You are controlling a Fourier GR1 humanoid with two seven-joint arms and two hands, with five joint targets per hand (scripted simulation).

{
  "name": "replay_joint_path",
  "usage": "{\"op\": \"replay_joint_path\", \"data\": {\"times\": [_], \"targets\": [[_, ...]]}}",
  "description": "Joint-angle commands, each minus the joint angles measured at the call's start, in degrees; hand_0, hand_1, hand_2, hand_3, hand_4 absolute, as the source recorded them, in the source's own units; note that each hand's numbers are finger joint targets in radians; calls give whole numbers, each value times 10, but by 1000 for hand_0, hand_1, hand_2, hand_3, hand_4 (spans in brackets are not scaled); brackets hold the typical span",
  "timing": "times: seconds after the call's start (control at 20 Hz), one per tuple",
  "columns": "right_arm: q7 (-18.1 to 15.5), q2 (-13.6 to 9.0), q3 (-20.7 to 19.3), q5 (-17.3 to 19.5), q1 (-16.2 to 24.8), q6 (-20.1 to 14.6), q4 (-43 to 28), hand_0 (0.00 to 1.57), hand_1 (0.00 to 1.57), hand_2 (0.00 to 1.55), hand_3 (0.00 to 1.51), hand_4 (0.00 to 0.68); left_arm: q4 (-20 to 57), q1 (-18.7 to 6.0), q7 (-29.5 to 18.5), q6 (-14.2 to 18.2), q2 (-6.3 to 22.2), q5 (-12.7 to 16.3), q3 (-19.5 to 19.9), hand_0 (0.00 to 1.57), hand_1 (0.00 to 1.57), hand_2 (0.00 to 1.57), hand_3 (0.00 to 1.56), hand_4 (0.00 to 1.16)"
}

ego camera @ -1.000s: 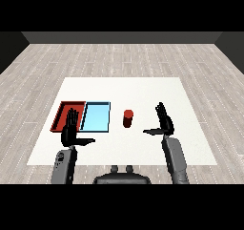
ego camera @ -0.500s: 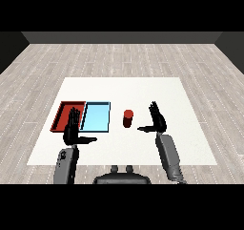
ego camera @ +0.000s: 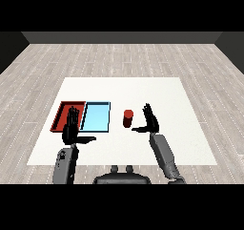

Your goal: Pick the red can and put it in the red box

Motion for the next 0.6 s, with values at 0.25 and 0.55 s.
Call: {"op": "replay_joint_path", "data": {"times": [0.25,0.55], "targets": [[-65,2,89,-73,-31,-61,82,0,0,0,0,0,54,-26,-23,-28,16,31,31,0,0,0,0,0],[-60,2,75,-108,-89,-53,143,0,0,0,0,0,-18,21,-3,5,-15,-12,-24,0,0,0,0,0]]}}
